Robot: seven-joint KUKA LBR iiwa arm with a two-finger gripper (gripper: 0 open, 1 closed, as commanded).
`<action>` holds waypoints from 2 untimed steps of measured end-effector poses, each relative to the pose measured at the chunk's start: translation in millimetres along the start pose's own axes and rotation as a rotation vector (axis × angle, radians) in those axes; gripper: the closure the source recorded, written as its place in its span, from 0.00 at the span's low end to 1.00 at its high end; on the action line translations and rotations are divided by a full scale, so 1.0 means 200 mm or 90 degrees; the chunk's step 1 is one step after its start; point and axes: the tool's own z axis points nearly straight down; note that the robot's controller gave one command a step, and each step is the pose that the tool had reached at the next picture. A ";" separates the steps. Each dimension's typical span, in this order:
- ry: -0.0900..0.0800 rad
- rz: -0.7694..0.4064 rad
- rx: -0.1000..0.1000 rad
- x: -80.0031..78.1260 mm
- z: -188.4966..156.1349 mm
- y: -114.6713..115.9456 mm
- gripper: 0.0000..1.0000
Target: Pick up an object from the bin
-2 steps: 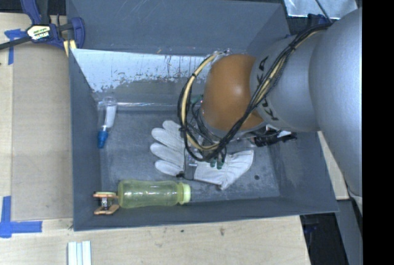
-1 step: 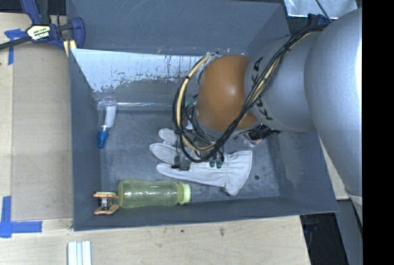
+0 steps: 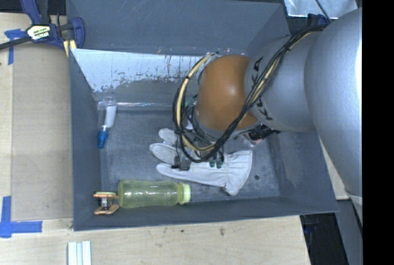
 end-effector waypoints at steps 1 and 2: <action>0.007 0.032 0.001 -0.08 0.00 0.01 1.00; -0.001 0.043 0.000 0.08 -0.96 -0.09 1.00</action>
Offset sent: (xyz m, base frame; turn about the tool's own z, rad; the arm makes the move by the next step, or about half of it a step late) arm -0.0192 -0.0175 0.1871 0.0681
